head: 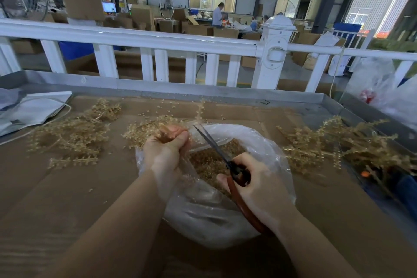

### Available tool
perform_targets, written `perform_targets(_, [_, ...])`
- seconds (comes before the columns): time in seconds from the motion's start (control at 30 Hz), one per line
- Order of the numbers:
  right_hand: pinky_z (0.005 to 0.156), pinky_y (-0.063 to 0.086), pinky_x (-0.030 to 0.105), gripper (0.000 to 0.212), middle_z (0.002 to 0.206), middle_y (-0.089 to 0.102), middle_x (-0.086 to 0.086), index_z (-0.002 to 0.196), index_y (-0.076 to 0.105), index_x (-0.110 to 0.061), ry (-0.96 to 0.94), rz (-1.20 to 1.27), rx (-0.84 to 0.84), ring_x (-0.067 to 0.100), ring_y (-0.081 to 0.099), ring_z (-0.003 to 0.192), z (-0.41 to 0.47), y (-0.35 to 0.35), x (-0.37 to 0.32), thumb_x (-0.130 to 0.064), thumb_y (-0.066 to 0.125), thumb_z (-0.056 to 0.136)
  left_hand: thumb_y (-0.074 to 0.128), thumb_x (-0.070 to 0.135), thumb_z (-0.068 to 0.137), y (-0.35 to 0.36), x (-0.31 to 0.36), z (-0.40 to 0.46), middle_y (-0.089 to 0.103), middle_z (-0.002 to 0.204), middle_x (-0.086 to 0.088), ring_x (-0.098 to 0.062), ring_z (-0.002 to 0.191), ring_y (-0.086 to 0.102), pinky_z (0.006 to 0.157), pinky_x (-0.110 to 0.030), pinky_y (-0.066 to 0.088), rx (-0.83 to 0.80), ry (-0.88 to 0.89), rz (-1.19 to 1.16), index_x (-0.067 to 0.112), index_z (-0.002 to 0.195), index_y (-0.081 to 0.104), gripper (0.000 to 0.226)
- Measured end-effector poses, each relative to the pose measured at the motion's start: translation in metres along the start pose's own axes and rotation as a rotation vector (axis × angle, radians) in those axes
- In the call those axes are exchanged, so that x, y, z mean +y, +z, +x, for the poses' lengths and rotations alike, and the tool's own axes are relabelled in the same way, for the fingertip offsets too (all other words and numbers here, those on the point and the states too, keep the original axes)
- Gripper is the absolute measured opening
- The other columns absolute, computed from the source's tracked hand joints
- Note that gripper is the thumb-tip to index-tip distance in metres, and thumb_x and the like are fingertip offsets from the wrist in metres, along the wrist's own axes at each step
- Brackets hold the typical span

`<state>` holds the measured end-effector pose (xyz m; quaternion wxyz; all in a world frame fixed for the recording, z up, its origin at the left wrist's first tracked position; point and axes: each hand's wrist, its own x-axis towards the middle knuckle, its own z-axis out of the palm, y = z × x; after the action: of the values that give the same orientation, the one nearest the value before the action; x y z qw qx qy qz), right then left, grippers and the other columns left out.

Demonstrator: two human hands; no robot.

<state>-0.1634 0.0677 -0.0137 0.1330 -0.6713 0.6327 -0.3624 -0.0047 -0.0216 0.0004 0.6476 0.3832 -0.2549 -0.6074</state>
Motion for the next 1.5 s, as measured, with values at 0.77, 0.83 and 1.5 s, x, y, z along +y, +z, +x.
perform_targets(0.77, [0.065, 0.048, 0.023, 0.024, 0.069, 0.059, -0.009, 0.080, 0.055, -0.031, 0.014, -0.004, -0.223, 0.005, 0.058, 0.066, 0.004, -0.010, -0.014, -0.054, 0.063, 0.083, 0.066, -0.007, 0.081, -0.001, 0.002, 0.016, 0.065, 0.075, -0.002, -0.010, 0.068, 0.066, 0.063, -0.020, 0.057, 0.187, 0.099, -0.094, 0.011, 0.079, 0.059, 0.020])
perform_targets(0.83, [0.067, 0.052, 0.028, 0.026, 0.071, 0.062, -0.005, 0.085, 0.059, -0.026, 0.044, 0.049, -0.244, 0.008, 0.060, 0.066, 0.006, -0.010, -0.015, -0.052, 0.063, 0.083, 0.066, -0.008, 0.081, -0.001, -0.002, 0.014, 0.066, 0.074, -0.001, -0.010, 0.068, 0.068, 0.062, -0.019, 0.057, 0.144, 0.067, -0.092, 0.011, 0.080, 0.061, 0.019])
perform_targets(1.5, [0.070, 0.051, 0.024, 0.026, 0.076, 0.062, -0.008, 0.084, 0.057, -0.029, 0.030, -0.009, -0.236, 0.005, 0.059, 0.071, 0.004, -0.008, -0.004, -0.055, 0.062, 0.082, 0.066, -0.005, 0.083, -0.008, -0.012, 0.014, 0.062, 0.079, -0.006, -0.015, 0.069, 0.062, 0.058, -0.024, 0.055, 0.177, 0.094, -0.059, 0.014, 0.072, 0.057, 0.024])
